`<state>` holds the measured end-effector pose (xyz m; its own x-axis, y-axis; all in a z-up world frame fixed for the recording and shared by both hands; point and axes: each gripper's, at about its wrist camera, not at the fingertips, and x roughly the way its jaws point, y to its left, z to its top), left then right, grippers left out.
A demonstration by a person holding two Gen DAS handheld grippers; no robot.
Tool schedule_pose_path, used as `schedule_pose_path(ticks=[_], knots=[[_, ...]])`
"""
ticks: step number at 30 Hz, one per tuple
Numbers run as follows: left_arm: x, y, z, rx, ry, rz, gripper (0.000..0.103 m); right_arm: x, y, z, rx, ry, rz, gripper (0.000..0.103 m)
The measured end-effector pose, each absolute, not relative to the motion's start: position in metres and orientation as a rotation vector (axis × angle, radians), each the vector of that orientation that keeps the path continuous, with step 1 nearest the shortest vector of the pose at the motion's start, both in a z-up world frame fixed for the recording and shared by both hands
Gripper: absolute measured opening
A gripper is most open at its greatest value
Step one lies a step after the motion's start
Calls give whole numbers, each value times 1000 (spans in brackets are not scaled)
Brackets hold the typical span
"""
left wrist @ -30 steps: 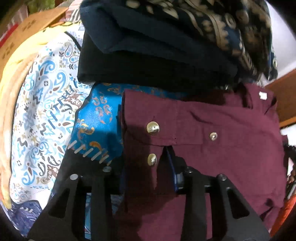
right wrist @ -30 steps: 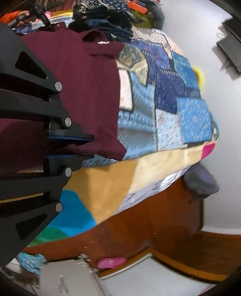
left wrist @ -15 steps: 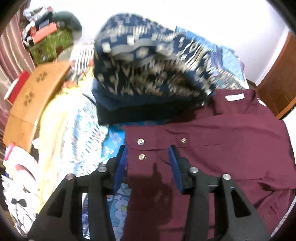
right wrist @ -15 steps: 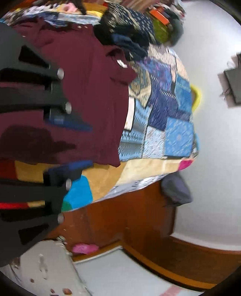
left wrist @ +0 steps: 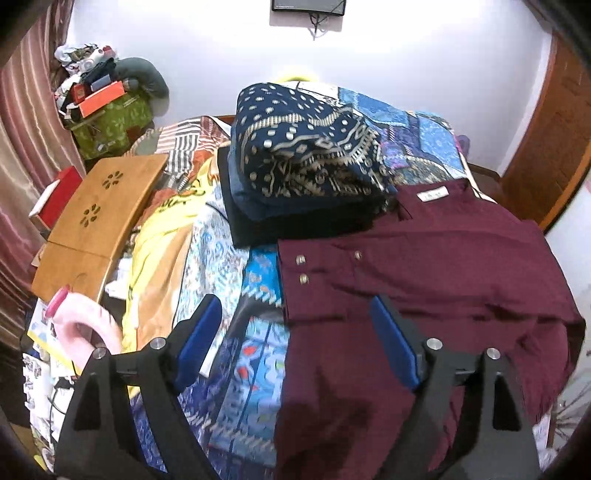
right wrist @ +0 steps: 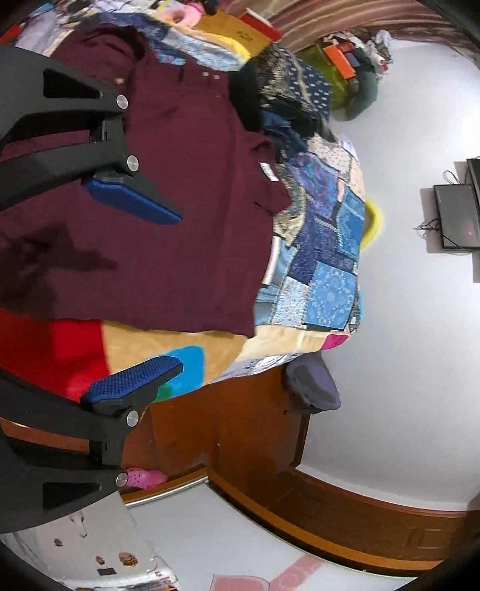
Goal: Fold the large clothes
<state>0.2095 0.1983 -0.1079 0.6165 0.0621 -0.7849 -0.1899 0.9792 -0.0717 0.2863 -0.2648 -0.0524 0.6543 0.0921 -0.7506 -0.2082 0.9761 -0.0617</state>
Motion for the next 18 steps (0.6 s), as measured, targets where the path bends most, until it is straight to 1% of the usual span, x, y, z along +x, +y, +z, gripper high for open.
schedule_pose_path(ticks=[4, 7, 14, 18], knots=[[183, 200, -127, -156, 945, 127, 84, 267, -267, -64, -163, 866, 160, 70], [170, 197, -150, -152, 1015, 101, 84, 254, -272, -71, -150, 883, 153, 70], [153, 192, -217, -267, 1192, 55, 84, 232, -286, -105, -27, 977, 152, 70], [148, 184, -242, -335, 1268, 21, 84, 223, -291, -125, 28, 1037, 143, 70]])
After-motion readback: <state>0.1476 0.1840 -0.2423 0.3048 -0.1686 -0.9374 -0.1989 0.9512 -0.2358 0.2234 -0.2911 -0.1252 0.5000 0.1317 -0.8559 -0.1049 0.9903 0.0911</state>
